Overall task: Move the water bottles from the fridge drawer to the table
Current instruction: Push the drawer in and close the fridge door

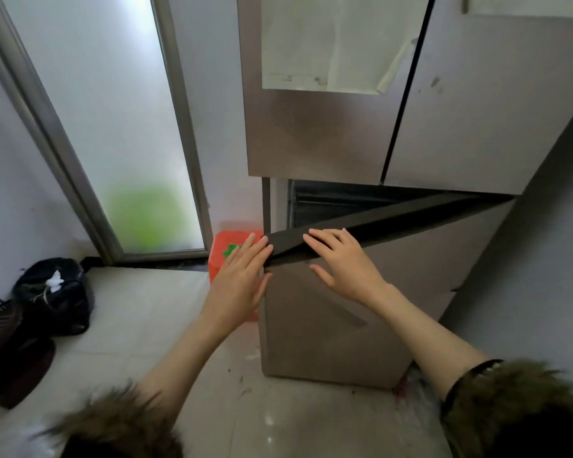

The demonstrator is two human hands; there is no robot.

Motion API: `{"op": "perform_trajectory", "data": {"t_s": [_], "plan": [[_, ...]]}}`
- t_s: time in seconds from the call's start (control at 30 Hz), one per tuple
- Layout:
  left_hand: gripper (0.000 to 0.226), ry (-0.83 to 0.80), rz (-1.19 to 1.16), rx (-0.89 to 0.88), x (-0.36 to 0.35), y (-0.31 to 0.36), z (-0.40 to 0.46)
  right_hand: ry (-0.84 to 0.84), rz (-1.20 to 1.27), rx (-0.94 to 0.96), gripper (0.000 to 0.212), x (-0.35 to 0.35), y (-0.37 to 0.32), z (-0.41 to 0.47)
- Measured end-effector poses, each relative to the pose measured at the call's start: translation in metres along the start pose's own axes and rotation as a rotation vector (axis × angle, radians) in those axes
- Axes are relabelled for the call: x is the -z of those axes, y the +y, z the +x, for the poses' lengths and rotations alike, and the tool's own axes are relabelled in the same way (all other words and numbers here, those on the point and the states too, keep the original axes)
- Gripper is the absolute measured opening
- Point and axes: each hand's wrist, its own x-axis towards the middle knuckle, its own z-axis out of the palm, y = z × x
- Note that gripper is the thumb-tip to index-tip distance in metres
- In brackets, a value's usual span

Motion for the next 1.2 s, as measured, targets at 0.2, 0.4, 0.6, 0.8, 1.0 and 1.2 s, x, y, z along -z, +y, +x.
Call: {"op": "perform_trajectory", "data": {"t_s": [0.2,0.4,0.6,0.8,1.0,1.2], "plan": [[0.04,0.065,0.083,0.09,-0.016,-0.05,0.056,0.086,-0.1,0.015,0.053,-0.032,0.019,0.069],[0.037,0.112,0.103,0.145,-0.036,-0.08,0.101,0.176,-0.145,0.023,0.053,-0.05,0.035,0.119],[0.04,0.115,0.249,0.066,-0.045,-0.104,0.136,0.246,-0.244,0.027,0.062,-0.06,0.053,0.148],[0.1,0.068,0.378,-0.024,-0.04,-0.122,0.172,0.236,-0.355,-0.104,0.119,-0.046,0.061,0.177],[0.116,0.029,0.473,-0.086,-0.045,-0.133,0.209,0.207,-0.373,-0.251,0.127,-0.057,0.064,0.195],[0.106,0.11,0.495,-0.102,-0.069,-0.146,0.226,0.231,-0.457,-0.281,0.123,-0.073,0.076,0.202]]}}
